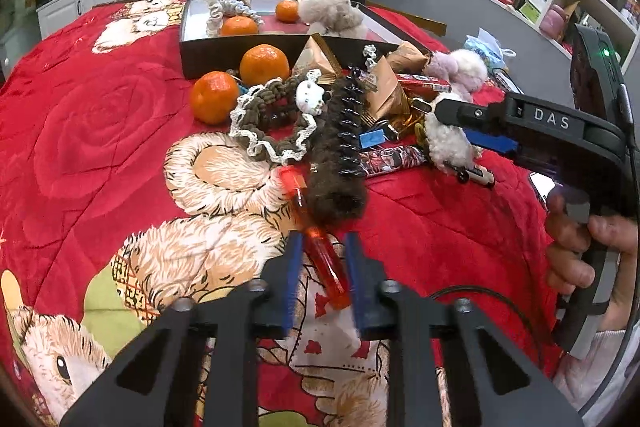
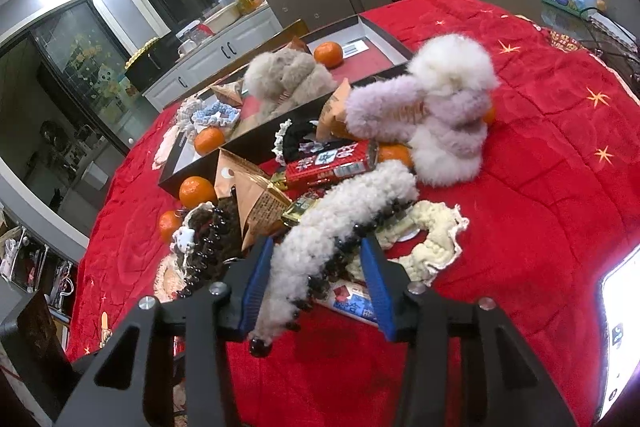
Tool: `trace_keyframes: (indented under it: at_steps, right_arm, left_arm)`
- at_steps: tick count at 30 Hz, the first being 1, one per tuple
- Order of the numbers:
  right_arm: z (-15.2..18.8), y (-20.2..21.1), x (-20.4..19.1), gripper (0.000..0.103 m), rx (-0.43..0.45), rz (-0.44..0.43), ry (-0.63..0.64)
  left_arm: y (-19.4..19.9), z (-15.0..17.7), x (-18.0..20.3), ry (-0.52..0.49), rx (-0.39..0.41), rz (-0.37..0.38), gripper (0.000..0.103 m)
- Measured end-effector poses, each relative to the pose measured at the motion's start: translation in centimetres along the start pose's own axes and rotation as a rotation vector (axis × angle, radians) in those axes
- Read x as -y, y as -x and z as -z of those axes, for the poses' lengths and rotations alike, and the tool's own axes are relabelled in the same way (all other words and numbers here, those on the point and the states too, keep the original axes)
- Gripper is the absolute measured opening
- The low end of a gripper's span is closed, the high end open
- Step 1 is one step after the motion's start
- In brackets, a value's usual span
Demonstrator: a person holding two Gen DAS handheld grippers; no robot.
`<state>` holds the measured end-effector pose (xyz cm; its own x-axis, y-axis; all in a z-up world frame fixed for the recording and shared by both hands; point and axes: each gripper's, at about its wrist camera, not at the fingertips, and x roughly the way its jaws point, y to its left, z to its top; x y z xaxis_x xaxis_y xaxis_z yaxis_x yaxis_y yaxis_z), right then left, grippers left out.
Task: Organize objects
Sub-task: 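Close the left tool on the red lighter while the right tool grips the fuzzy clip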
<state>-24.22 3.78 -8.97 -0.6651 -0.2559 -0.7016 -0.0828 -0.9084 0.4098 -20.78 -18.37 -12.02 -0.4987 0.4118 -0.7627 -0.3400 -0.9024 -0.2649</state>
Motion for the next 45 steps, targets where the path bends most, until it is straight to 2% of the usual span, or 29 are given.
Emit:
trace_keyframes:
  at_steps: [6, 14, 16, 19, 23, 25, 30, 42, 44, 45]
  right_arm:
    - [-0.2, 0.2, 0.0, 0.040, 0.009, 0.006, 0.017]
    - [-0.3, 0.9, -0.5, 0.023, 0.031, 0.010, 0.049]
    - [-0.2, 1.0, -0.7, 0.013, 0.037, 0.013, 0.054]
    - [-0.2, 0.8, -0.7, 0.014, 0.023, 0.023, 0.062]
    - [-0.6, 0.4, 0.4, 0.016, 0.016, -0.021, -0.002]
    - [-0.7, 0.1, 0.6, 0.032, 0.002, -0.016, -0.016]
    - [-0.8, -1.0, 0.7, 0.045, -0.022, -0.059, -0.035]
    - [-1.0, -2.0, -0.4, 0.046, -0.027, -0.060, -0.013]
    - [-1.0, -2.1, -0.3, 0.043, -0.022, -0.077, -0.023]
    - [-0.9, -2.2, -0.3, 0.037, -0.019, -0.096, -0.026]
  left_arm:
    - [0.3, 0.3, -0.2, 0.006, 0.011, 0.009, 0.012]
    - [1.6, 0.3, -0.2, 0.009, 0.048, 0.002, 0.011]
    - [1.8, 0.4, -0.3, 0.012, 0.054, 0.007, 0.010]
    - [1.7, 0.7, -0.2, 0.012, 0.051, 0.008, 0.010]
    - [1.5, 0.8, -0.5, 0.022, 0.045, 0.015, 0.010]
    - [1.5, 0.7, -0.5, 0.022, 0.044, 0.013, 0.010]
    - [1.3, 0.6, -0.6, 0.020, 0.040, 0.010, 0.010]
    - [1.1, 0.4, -0.6, 0.019, 0.041, 0.005, 0.010]
    - [1.1, 0.5, -0.7, 0.020, 0.040, 0.006, 0.010]
    - [1.1, 0.5, -0.7, 0.019, 0.040, 0.005, 0.010]
